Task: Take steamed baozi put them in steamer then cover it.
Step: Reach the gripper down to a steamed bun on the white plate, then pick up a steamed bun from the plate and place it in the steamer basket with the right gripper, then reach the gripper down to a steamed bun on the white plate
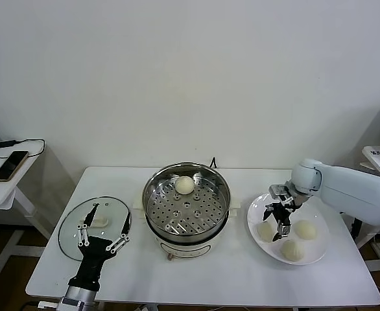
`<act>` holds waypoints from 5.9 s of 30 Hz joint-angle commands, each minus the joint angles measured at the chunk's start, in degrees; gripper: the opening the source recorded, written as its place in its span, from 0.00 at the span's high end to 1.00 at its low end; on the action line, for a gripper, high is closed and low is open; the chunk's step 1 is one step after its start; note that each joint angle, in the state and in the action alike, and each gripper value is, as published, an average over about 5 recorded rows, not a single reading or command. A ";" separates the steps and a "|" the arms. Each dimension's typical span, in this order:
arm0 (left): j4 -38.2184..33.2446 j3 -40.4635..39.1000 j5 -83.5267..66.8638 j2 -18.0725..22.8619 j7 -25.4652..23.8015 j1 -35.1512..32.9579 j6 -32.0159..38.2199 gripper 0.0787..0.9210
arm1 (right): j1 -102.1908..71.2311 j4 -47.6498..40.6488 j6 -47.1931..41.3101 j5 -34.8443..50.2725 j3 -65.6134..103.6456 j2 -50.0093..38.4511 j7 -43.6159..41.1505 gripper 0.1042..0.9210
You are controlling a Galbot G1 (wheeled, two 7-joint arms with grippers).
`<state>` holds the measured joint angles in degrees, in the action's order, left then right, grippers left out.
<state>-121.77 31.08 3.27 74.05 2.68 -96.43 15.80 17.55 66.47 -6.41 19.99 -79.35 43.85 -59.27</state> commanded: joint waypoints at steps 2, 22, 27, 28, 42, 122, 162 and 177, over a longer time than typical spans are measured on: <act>-0.53 0.23 -0.75 -0.01 0.08 0.05 -0.02 0.12 | -1.40 -0.25 -0.24 -0.44 0.75 -0.09 1.42 0.19; -0.89 0.32 -1.38 -0.91 0.12 0.68 -0.18 0.12 | 20.03 5.07 1.38 2.72 -2.54 -1.28 -9.07 0.34; -1.30 -0.10 -1.38 -1.14 0.15 0.78 -0.16 0.12 | 32.59 7.79 1.15 8.15 -7.78 4.55 -12.72 0.35; -1.36 -0.21 -1.39 -1.14 0.15 0.82 -0.18 0.12 | 34.40 8.52 1.01 9.32 -8.40 5.83 -13.10 0.35; -1.48 -0.82 -1.26 -1.11 0.22 1.29 -0.44 0.12 | 38.23 13.05 -4.85 21.03 -11.06 24.77 -7.88 0.36; -1.82 -0.65 0.76 -0.12 1.06 0.14 0.32 0.12 | 24.46 10.72 1.89 -3.69 -11.26 -11.50 -15.60 0.12; -1.53 0.72 1.57 0.63 1.34 -0.58 0.27 0.12 | -4.60 5.99 2.71 -11.64 5.81 -8.49 -9.64 0.20; -2.23 0.52 1.65 0.60 1.43 -0.42 0.27 0.12 | 7.40 7.97 6.40 -10.50 3.82 -8.12 -11.41 0.34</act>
<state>-123.74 31.73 4.93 74.84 4.09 -96.89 16.07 18.71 73.95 -2.11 9.46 -74.53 35.45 -70.03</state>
